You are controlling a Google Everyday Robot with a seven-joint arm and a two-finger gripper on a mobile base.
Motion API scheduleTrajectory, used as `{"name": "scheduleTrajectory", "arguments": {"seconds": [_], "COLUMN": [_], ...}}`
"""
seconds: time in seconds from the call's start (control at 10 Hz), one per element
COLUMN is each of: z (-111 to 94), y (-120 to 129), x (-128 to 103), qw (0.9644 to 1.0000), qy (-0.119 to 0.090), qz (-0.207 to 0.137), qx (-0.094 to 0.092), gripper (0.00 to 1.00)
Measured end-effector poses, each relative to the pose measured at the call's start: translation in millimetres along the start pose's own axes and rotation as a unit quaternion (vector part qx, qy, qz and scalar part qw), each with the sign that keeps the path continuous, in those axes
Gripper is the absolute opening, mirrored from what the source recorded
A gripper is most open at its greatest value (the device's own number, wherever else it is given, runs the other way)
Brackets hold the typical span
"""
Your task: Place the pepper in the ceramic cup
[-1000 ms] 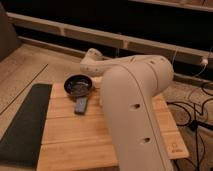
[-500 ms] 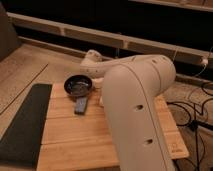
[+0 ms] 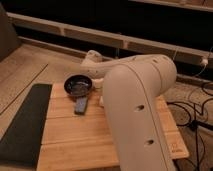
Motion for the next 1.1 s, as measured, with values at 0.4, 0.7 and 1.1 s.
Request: {"name": "scheduleTrajectory", "arguments": {"seconds": [0.4, 0.7, 1.1], "z": [2.0, 3.0, 6.0], "y": [1.2, 1.2, 2.2], "x": [2.5, 0.2, 2.5], "qw": [1.0, 1.0, 1.0], "qy": [0.003, 0.002, 0.005], "qz": [0.003, 0.004, 0.004], "qx": [-0.001, -0.003, -0.005], "gripper": [0.47, 0.55, 0.61]}}
